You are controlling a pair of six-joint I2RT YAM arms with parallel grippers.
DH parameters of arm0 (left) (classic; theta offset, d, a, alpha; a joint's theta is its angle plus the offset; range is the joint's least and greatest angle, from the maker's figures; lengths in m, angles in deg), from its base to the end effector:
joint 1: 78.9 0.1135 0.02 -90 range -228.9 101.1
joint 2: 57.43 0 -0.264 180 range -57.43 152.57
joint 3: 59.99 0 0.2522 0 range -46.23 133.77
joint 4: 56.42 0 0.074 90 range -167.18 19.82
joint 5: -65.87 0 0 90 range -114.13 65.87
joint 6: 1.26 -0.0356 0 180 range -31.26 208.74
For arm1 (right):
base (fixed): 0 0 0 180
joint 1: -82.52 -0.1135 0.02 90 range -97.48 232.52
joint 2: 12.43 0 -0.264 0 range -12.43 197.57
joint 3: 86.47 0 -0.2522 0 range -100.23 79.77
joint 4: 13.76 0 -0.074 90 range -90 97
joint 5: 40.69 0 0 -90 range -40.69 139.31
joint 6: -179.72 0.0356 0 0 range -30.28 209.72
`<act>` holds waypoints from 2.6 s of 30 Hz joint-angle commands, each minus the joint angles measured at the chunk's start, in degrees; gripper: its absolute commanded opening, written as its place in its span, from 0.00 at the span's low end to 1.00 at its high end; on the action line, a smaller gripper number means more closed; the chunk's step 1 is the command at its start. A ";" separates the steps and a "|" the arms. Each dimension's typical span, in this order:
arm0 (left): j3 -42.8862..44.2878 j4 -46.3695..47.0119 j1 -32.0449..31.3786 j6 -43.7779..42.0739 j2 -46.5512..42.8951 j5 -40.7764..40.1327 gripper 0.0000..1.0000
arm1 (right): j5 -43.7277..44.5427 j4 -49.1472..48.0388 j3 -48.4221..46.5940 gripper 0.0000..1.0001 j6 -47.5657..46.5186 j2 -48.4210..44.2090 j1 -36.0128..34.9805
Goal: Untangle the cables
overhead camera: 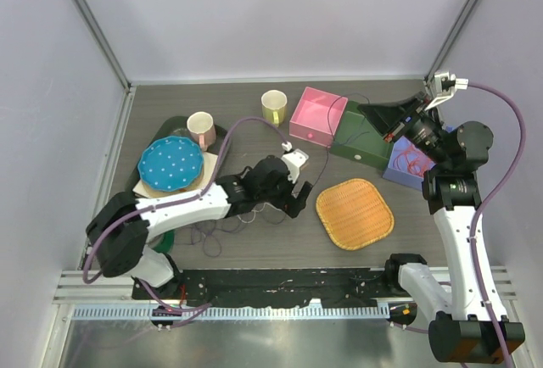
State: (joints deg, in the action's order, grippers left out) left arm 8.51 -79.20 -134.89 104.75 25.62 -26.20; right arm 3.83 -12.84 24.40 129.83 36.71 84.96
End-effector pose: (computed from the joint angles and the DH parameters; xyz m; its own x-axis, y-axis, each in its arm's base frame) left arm 0.1797 -0.2640 0.2458 -0.5501 0.3224 -0.7704 0.6873 0.6988 -0.1983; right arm 0.1787 0.0178 0.4317 -0.1649 0.4592 -0.8729 -0.7024 0.5667 0.4307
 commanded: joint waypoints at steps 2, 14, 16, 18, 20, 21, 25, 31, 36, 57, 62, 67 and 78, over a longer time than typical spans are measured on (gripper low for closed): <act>3.88 5.85 -0.09 -3.35 7.29 -5.92 1.00 | -1.72 -1.66 -0.35 0.01 0.84 -1.07 -0.15; 9.51 -0.38 0.00 1.83 13.21 -16.03 0.00 | 0.99 5.27 -2.19 0.01 -4.60 -3.62 -0.15; 10.73 -2.93 0.00 2.97 10.57 -17.70 0.00 | 4.23 9.49 -3.07 0.01 -7.32 -3.18 -0.24; 13.79 -6.53 0.00 3.85 5.48 -20.95 0.00 | 6.00 12.39 -3.95 0.01 -9.26 -2.92 -0.15; 16.53 -8.12 0.00 4.47 1.53 -24.19 0.00 | 7.41 14.84 -4.82 0.01 -12.34 -2.48 -0.15; 19.50 -8.99 0.09 4.47 -2.06 -25.17 0.00 | 7.68 16.86 -5.27 0.01 -13.48 -1.95 -0.15; 26.27 -5.15 0.09 2.72 -9.89 -25.45 0.00 | 9.70 18.90 -5.97 0.01 -17.17 -0.11 -0.15; 39.37 -1.88 0.09 1.22 -12.21 -14.12 0.00 | 8.38 20.49 -6.59 0.01 -19.82 3.85 -0.15; 45.53 -3.28 0.09 -0.80 -10.45 -14.19 0.00 | 6.63 20.31 -7.64 0.01 -19.82 7.54 -0.33; 30.08 -3.81 0.09 15.49 -4.73 -24.28 0.00 | 1.00 16.37 -6.60 0.01 -24.48 11.32 -18.25; 20.43 -0.59 0.09 25.28 -7.28 -25.28 0.00 | 5.82 3.57 3.22 0.01 -17.71 12.20 -25.62; 6.02 6.37 0.09 32.49 -11.67 -23.51 0.00 | 13.12 -1.40 10.28 0.01 -15.68 13.26 -31.17; -2.79 8.31 0.09 39.71 -14.49 -23.86 0.00 | 13.75 -12.90 20.22 0.22 -14.37 17.30 -37.59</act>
State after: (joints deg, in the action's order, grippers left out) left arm 6.66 -76.40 -134.73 139.83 13.01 -49.45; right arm 16.95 -15.70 43.50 114.71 53.26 49.18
